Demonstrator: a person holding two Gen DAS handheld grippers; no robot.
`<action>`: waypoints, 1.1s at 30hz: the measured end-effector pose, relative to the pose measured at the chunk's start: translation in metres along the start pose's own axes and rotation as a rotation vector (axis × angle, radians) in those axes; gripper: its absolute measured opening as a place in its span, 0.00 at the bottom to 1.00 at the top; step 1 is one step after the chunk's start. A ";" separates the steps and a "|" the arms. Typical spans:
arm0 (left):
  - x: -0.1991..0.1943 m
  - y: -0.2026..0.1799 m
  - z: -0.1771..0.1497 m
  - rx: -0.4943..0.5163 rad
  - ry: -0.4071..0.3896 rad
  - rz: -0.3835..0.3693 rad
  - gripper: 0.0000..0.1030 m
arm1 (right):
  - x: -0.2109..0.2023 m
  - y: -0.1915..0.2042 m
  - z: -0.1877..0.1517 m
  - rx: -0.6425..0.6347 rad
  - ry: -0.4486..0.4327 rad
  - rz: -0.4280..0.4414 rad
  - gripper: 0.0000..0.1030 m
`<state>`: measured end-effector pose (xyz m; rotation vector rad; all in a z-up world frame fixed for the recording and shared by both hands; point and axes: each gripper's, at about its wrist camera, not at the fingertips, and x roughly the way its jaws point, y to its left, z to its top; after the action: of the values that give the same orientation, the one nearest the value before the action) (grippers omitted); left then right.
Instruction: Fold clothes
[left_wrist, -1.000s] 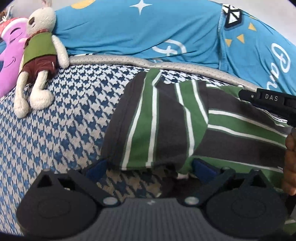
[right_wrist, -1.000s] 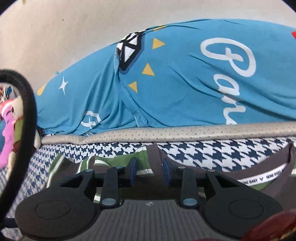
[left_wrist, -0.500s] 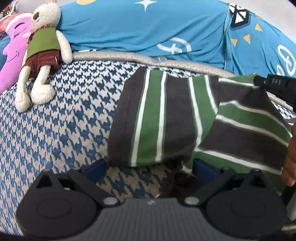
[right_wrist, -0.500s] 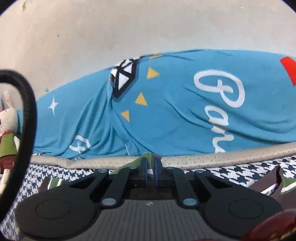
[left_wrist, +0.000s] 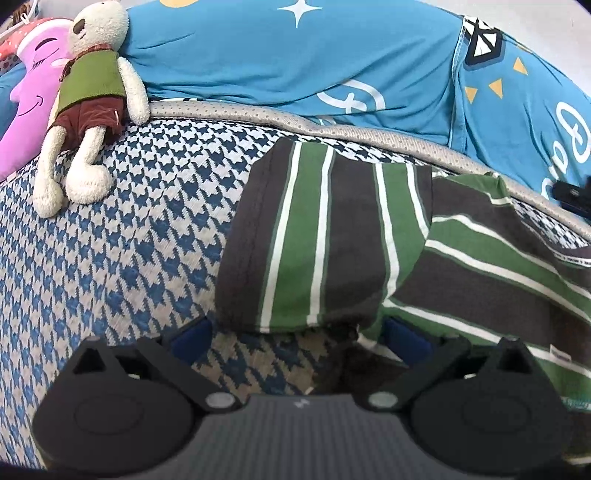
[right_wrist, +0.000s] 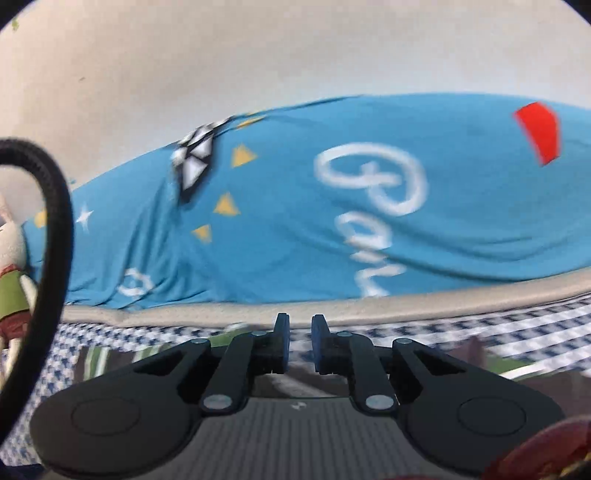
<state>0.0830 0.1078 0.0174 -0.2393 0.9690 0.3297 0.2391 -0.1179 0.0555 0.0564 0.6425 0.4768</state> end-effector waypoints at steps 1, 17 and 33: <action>-0.001 0.000 0.000 -0.002 0.000 -0.004 1.00 | -0.004 -0.007 0.003 0.002 -0.002 -0.022 0.15; 0.002 -0.001 -0.003 -0.004 0.018 -0.020 1.00 | -0.001 -0.078 -0.011 0.106 0.083 -0.142 0.30; -0.002 0.019 0.018 -0.049 -0.048 0.012 1.00 | 0.012 -0.069 -0.005 0.192 -0.116 -0.269 0.03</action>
<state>0.0889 0.1308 0.0276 -0.2688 0.9167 0.3688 0.2734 -0.1748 0.0312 0.1758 0.5704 0.1498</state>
